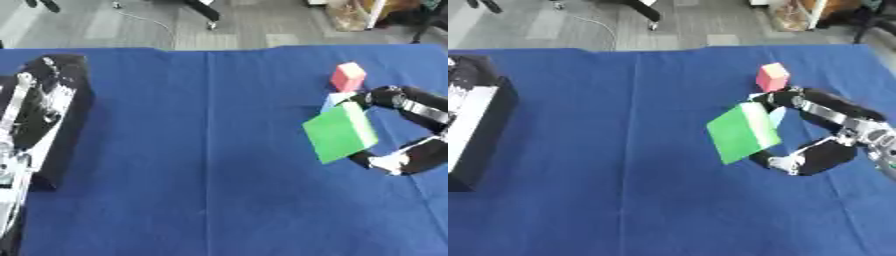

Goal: Pick up the objects with one hand, pass them to the other hand, and then place them into the box on the other side of the table.

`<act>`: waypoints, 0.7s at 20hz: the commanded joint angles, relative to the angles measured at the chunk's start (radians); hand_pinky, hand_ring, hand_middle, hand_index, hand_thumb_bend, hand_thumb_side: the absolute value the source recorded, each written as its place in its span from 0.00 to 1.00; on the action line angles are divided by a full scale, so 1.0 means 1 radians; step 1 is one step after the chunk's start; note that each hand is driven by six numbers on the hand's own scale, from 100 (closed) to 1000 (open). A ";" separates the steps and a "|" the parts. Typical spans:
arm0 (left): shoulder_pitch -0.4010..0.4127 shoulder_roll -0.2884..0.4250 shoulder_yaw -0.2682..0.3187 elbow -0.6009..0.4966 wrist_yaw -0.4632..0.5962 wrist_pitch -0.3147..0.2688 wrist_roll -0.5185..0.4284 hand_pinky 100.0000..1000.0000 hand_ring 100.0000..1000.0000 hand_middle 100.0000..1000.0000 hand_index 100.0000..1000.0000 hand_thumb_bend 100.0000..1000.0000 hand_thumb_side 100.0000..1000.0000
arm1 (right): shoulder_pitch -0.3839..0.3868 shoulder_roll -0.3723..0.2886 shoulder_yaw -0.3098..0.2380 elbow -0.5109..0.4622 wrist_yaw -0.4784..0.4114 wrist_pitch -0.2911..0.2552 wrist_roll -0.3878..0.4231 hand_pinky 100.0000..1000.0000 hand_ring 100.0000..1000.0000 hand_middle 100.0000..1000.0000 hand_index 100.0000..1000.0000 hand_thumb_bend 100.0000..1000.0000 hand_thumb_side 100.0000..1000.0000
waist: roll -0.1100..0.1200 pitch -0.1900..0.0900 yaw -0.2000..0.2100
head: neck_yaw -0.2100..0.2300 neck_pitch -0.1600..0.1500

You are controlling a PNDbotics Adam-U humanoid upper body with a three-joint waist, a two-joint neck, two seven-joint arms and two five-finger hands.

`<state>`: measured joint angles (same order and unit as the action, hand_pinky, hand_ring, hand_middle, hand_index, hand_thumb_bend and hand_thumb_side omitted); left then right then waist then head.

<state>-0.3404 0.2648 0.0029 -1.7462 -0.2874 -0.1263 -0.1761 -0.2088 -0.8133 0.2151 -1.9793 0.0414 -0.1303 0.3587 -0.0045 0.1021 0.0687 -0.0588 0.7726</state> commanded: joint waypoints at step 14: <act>-0.117 0.040 -0.093 -0.037 -0.399 -0.080 -0.061 0.76 0.68 0.65 0.81 0.36 0.69 | -0.171 0.167 0.104 0.037 0.082 0.069 0.035 0.84 0.65 0.52 0.46 0.07 0.30 | 0.035 -0.004 -0.001 | -0.016 -0.003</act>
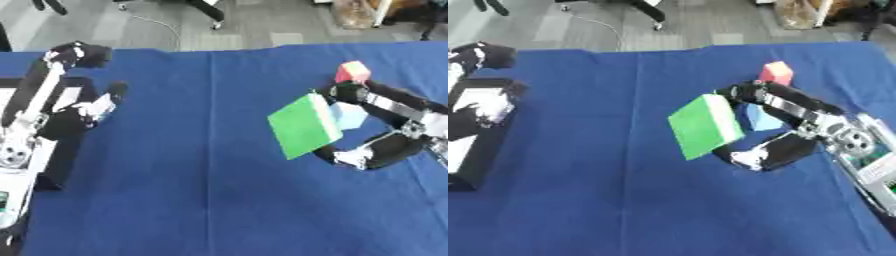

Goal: Pick up the objects with one hand, pass them to the other hand, and then place them into the box on the other side of the table.

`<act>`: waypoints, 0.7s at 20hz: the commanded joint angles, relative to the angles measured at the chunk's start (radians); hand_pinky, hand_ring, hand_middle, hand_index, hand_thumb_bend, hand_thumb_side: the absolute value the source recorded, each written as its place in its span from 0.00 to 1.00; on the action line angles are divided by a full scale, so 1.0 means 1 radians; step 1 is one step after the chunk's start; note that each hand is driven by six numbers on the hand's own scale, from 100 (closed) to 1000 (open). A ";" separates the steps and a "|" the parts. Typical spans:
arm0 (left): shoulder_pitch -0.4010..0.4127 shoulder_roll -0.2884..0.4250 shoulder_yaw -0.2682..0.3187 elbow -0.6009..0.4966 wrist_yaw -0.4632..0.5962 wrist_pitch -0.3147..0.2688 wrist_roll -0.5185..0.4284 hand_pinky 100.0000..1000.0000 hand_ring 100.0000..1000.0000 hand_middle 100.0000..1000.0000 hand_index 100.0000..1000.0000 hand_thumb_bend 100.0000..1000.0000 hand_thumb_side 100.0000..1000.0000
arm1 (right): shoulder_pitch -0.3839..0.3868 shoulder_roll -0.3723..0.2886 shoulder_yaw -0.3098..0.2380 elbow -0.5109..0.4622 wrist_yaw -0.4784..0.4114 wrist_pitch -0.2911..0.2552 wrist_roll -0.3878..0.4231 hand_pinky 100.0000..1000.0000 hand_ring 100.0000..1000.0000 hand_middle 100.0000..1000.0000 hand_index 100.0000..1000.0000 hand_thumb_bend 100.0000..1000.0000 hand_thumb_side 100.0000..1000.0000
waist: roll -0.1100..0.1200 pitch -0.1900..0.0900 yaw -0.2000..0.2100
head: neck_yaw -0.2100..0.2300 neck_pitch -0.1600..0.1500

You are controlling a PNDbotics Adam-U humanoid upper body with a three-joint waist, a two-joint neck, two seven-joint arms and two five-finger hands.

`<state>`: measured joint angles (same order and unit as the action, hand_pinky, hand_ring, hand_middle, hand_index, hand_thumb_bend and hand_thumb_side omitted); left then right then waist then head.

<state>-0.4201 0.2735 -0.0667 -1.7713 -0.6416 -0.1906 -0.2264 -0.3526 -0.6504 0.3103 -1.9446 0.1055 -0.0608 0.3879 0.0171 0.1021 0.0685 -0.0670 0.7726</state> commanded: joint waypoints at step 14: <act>-0.324 0.116 -0.248 0.141 -0.125 -0.036 -0.057 0.82 0.68 0.68 0.87 0.43 0.68 | -0.131 0.067 0.107 -0.013 0.095 -0.032 0.115 0.84 0.67 0.54 0.46 0.08 0.29 | 0.034 -0.019 -0.003 | -0.040 -0.003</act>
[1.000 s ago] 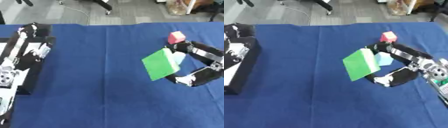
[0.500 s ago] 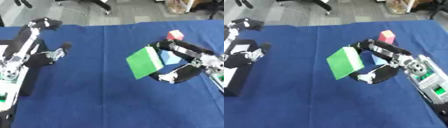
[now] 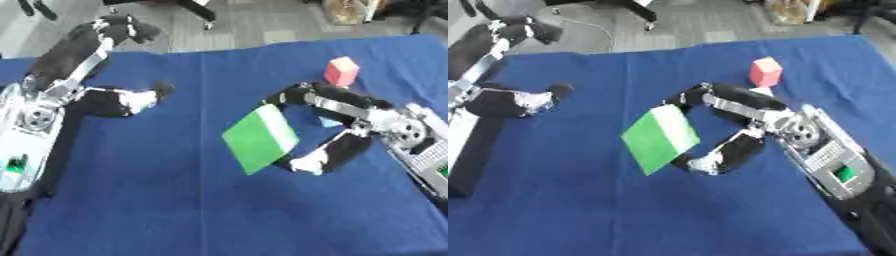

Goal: Pick up the objects with one hand, pass them to the other hand, and then place them into the box on the other side of the table.

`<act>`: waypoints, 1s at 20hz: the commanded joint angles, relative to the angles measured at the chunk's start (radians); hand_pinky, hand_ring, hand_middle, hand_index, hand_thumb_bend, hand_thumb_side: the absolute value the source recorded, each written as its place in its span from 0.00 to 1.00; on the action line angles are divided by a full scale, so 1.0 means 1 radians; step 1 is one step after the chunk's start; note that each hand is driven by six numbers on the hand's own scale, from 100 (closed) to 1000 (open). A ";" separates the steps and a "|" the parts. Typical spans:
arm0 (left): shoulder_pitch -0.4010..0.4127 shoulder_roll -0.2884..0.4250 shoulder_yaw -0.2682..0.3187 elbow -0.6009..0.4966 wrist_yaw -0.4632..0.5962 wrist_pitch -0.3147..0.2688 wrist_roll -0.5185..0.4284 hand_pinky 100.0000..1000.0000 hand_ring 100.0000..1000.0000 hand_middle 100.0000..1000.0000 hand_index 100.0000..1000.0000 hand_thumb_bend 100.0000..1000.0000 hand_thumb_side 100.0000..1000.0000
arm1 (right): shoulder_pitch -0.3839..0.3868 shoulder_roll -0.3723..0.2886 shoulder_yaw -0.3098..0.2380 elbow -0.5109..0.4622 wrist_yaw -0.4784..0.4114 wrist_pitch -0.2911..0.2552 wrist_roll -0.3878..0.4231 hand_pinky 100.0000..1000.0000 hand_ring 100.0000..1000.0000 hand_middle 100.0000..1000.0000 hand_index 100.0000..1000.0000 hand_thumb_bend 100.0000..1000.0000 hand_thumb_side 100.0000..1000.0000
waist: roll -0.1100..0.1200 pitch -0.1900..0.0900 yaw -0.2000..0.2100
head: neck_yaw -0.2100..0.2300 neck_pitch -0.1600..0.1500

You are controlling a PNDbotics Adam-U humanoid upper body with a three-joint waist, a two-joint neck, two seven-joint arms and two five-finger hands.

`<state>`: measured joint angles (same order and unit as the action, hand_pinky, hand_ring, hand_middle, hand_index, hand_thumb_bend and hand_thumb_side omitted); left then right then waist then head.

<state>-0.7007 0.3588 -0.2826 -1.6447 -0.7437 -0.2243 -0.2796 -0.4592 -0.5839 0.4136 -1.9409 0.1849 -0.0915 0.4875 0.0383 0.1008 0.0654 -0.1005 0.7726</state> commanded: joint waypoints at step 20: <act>-0.161 -0.015 -0.141 0.112 -0.166 -0.041 -0.126 0.86 0.69 0.69 0.89 0.57 0.69 | -0.059 0.075 0.009 0.110 0.294 0.228 -0.197 0.80 0.62 0.50 0.44 0.09 0.30 | 0.029 -0.021 0.006 | -0.037 -0.003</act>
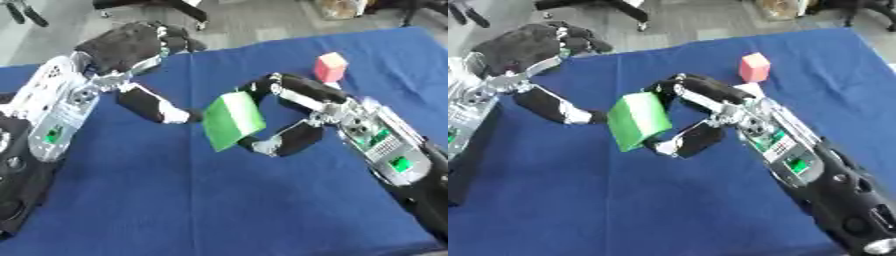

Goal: Pick up the objects with one hand, pass them to the other hand, and then place them into the box on the other side of the table.

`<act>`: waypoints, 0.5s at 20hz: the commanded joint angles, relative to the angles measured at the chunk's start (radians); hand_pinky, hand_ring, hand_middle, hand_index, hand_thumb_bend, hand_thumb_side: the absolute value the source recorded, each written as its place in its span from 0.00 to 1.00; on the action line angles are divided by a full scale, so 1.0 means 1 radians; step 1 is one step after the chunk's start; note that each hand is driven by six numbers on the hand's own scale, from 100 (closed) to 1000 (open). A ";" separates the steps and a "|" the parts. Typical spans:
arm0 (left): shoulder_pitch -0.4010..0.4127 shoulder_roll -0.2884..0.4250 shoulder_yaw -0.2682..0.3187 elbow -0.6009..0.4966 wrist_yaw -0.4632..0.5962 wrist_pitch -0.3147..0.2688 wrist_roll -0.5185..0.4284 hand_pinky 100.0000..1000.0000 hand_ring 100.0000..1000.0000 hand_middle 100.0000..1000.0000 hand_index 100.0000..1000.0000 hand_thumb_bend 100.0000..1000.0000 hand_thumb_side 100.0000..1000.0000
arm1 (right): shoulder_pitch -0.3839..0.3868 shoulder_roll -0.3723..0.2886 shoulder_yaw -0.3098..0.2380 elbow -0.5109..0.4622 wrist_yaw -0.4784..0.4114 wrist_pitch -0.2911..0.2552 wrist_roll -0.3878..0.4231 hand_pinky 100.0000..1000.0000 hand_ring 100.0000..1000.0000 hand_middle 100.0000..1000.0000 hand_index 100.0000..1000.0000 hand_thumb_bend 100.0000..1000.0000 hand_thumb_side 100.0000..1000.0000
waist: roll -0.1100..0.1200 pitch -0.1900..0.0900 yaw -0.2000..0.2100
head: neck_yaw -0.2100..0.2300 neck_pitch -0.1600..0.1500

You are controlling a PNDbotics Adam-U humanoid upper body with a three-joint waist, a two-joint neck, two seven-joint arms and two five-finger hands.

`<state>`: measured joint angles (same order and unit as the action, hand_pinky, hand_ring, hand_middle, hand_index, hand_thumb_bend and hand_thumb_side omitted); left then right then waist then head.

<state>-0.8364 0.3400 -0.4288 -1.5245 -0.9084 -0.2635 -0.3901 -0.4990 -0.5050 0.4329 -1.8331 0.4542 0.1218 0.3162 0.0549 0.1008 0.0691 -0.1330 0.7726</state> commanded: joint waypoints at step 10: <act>-0.023 0.002 0.015 -0.014 0.029 0.009 -0.044 0.85 0.68 0.68 0.88 0.58 0.69 | -0.020 0.006 -0.009 0.048 0.125 0.022 -0.052 0.80 0.63 0.51 0.45 0.10 0.29 | 0.011 -0.019 0.006 | -0.008 -0.003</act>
<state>-0.8365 0.3327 -0.4283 -1.5247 -0.8889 -0.2556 -0.4301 -0.5014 -0.4945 0.4329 -1.7812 0.5665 0.1428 0.2712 0.0549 0.1008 0.0745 -0.1376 0.7726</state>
